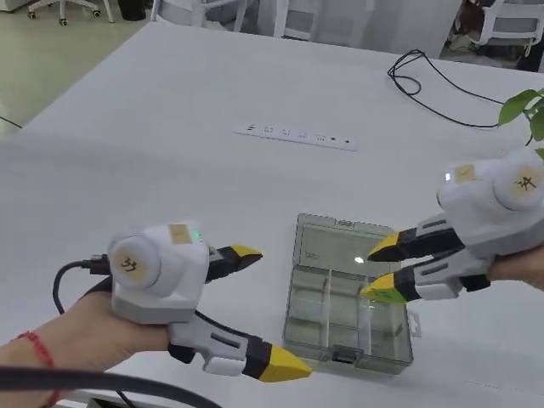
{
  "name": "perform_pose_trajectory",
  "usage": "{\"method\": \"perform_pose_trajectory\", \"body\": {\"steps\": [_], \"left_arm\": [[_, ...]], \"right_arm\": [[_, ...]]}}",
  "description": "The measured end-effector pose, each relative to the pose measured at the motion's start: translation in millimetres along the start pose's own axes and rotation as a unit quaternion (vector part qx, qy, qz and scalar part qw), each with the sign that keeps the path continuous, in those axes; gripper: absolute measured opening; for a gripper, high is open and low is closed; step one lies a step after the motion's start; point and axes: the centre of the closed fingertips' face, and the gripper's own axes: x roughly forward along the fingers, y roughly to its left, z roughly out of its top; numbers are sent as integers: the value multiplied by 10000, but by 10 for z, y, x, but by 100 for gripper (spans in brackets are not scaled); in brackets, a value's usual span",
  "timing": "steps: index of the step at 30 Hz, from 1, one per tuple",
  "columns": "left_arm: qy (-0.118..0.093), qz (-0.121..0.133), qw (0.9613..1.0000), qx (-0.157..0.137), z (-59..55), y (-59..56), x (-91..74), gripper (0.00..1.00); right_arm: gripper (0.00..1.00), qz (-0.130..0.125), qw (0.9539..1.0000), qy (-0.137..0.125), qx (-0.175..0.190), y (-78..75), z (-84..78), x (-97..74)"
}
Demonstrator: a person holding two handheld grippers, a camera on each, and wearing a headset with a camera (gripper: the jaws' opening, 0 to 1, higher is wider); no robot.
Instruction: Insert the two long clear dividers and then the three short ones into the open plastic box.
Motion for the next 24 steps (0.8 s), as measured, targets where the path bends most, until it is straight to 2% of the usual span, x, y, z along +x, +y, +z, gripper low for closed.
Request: {"method": "perform_pose_trajectory", "body": {"steps": [9,14,24], "left_arm": [[28,-12,10000,23,0,-20,-3,100],[25,-24,10000,19,9,-20,6,100],[46,-37,10000,16,6,-16,11,100]], "right_arm": [[39,-99,9997,201,124,-11,-335,-239],[42,-103,9991,392,147,-24,-547,-308],[56,17,9955,938,165,-32,-1096,-380]]}}
